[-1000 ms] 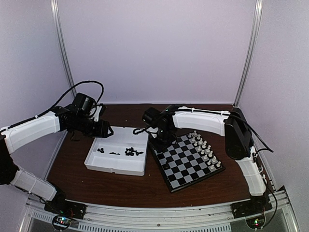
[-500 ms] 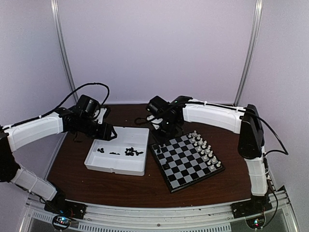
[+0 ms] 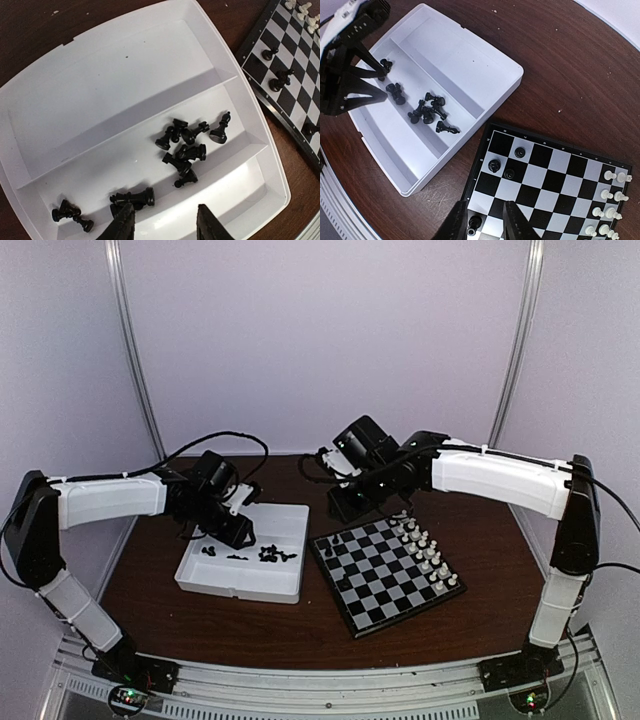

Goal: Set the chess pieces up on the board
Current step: Place the chess piece on the chessboard.

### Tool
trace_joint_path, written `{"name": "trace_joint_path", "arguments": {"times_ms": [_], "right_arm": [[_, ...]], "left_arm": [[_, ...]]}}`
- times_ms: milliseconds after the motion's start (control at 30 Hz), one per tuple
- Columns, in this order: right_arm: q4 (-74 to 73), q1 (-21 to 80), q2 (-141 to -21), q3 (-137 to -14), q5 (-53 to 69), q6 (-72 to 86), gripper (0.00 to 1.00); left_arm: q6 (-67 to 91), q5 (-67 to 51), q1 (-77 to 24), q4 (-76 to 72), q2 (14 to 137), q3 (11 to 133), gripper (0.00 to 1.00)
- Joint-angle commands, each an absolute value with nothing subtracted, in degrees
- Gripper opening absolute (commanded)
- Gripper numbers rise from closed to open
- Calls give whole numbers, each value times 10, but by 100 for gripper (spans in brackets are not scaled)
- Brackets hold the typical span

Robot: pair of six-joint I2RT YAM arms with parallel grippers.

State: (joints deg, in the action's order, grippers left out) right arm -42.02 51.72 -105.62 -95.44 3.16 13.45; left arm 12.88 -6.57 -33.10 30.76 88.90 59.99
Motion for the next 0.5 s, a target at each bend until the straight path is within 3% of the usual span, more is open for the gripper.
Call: {"name": "trace_joint_path", "arguments": {"times_ms": [0, 467], "right_arm": [[-368, 518, -1034, -932, 28, 137, 28], [-351, 517, -1015, -908, 32, 141, 28]], "left_arm": [[78, -39, -350, 283, 921, 628, 40], [46, 14, -366, 290, 1027, 688, 33]]}}
